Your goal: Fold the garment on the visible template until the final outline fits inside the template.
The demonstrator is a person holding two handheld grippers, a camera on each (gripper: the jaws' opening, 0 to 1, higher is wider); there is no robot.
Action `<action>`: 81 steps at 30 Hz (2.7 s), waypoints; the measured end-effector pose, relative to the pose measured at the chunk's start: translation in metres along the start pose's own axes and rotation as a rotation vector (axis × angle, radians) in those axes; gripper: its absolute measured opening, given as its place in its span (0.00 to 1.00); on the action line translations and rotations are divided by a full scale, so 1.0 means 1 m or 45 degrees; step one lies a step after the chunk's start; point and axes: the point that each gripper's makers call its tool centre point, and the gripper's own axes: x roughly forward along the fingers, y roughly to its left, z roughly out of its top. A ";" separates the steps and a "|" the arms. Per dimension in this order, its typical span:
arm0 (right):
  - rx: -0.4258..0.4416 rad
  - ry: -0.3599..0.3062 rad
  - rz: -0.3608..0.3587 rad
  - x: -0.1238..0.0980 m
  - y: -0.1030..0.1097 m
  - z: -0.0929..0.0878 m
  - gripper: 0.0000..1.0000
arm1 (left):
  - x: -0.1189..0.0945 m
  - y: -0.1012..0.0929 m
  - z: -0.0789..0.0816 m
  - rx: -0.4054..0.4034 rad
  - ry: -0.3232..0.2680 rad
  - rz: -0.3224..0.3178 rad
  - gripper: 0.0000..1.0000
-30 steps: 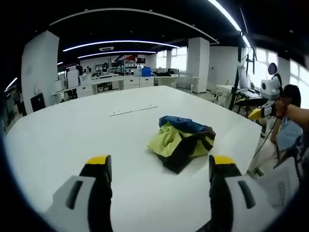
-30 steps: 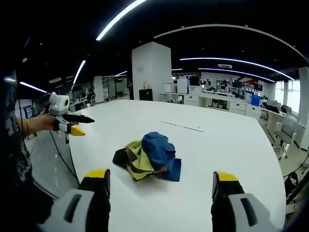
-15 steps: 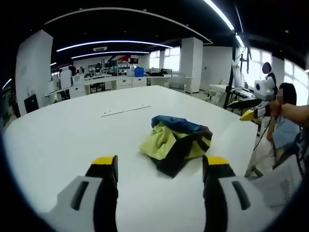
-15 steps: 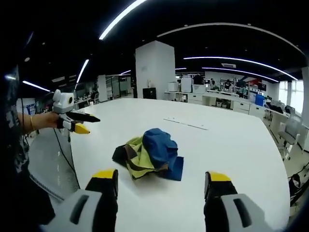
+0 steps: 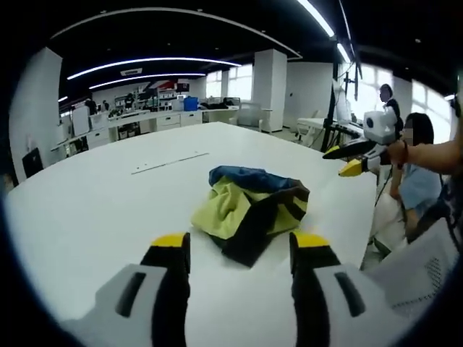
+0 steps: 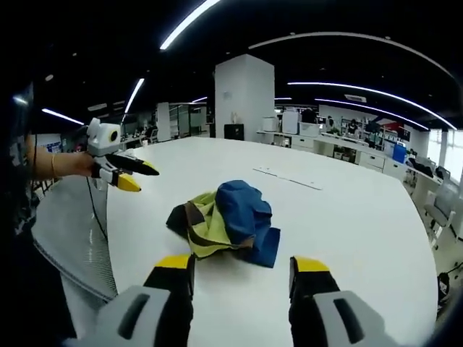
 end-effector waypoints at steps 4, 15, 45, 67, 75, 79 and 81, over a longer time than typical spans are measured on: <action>-0.003 0.002 0.018 0.007 -0.004 -0.002 0.44 | 0.009 0.001 0.000 -0.013 -0.003 -0.020 0.48; -0.078 0.045 0.018 0.024 -0.022 -0.012 0.30 | 0.033 -0.002 -0.005 -0.016 0.015 -0.077 0.40; -0.255 0.022 0.184 0.089 -0.025 -0.008 0.20 | 0.075 -0.003 -0.030 -0.047 0.124 -0.156 0.28; -0.497 -0.025 0.351 0.100 0.013 0.028 0.24 | 0.073 -0.002 -0.040 -0.057 0.154 -0.149 0.18; -0.599 -0.032 0.402 0.109 0.026 0.032 0.23 | 0.072 -0.002 -0.041 -0.060 0.156 -0.160 0.17; -0.660 -0.017 0.414 0.116 0.030 0.030 0.20 | 0.072 -0.002 -0.041 -0.058 0.159 -0.161 0.16; -0.682 -0.002 0.412 0.119 0.029 0.028 0.19 | 0.072 -0.002 -0.041 -0.059 0.162 -0.165 0.16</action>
